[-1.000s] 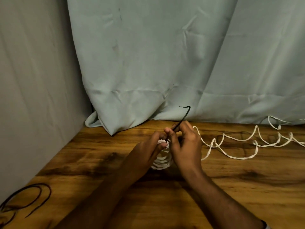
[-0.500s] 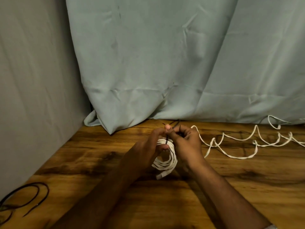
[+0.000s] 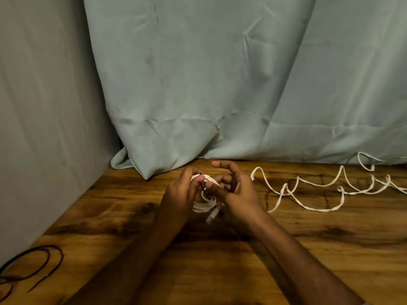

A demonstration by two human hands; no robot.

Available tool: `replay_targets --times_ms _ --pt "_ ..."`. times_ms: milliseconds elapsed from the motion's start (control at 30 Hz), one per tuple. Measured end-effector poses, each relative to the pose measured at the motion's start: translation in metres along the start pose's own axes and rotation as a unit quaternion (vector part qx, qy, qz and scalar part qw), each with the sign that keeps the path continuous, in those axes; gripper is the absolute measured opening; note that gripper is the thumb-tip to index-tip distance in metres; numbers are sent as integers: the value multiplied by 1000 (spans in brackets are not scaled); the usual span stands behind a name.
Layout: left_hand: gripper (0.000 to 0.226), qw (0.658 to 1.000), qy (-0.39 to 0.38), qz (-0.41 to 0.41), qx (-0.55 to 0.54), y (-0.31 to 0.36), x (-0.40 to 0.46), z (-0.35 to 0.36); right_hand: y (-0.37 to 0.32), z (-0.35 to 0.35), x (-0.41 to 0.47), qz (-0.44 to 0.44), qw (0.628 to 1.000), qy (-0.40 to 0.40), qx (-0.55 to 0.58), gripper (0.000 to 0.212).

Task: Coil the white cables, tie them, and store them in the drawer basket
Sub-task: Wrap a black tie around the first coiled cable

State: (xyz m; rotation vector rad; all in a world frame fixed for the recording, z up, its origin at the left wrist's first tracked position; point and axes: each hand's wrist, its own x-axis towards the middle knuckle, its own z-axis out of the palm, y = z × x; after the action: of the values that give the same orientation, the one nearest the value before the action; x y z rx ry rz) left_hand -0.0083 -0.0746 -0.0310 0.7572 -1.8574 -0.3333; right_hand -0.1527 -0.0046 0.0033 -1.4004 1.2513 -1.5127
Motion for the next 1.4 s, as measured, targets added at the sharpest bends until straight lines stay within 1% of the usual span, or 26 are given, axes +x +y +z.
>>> replay_targets --times_ms 100,167,267,333,400,467,533,633,733,800,867,900,933,1033,1133,1200,1233,1300,1333,1400 --pt "41 1000 -18 -17 9 -7 2 6 6 0 -2 -38 998 -4 -58 34" --pt "33 999 -32 -30 15 -12 3 8 8 -2 -4 -47 994 2 -96 29" --pt "21 995 -67 -79 5 -16 4 7 11 -4 -4 -68 984 4 -162 26" --pt "26 989 -89 -110 -34 -13 4 6 12 -5 -4 -94 976 3 -198 22" --pt "31 979 -99 -147 -98 -7 3 4 11 -8 -5 -123 962 -3 -243 19" --pt "33 962 -109 -186 -168 -1 2 2 10 -11 -6 -150 937 -14 -316 20" --pt "33 944 -119 -216 -222 2 -1 2 11 -12 -7 -180 900 -22 -397 26" --pt "35 927 -116 -244 -260 1 -3 3 13 -12 -6 -228 853 -14 -469 34" --pt "33 915 -105 -256 -293 4 -3 3 15 -13 -3 -275 808 8 -521 44" --pt "33 908 -99 -258 -314 7 -2 1 15 -12 -4 -320 783 18 -534 39" --pt "35 907 -91 -259 -319 9 -3 -2 15 -12 -3 -375 761 25 -529 25" --pt "36 905 -89 -258 -325 9 -3 -4 15 -11 -4 -392 761 29 -515 19" --pt "37 906 -90 -252 -328 8 -3 -4 15 -10 -5 -396 774 38 -492 13" --pt "28 922 -88 -219 -306 11 -2 -4 17 -9 -8 -345 843 93 -403 3" --pt "27 938 -105 -176 -279 11 1 -2 21 -10 -7 -250 910 134 -303 12" --pt "19 943 -122 -150 -271 8 1 0 20 -11 -5 -204 941 155 -219 13" --pt "26 953 -128 -134 -242 5 1 1 19 -11 -5 -189 950 163 -189 13" --pt "46 983 -128 -71 -113 0 0 1 18 -10 -6 -175 956 166 -165 13" --pt "52 990 -124 -35 -54 -1 -1 0 18 -9 -6 -175 957 160 -166 13" --pt "50 992 -126 4 -3 -4 -1 -1 19 -8 -8 -189 954 140 -187 10"
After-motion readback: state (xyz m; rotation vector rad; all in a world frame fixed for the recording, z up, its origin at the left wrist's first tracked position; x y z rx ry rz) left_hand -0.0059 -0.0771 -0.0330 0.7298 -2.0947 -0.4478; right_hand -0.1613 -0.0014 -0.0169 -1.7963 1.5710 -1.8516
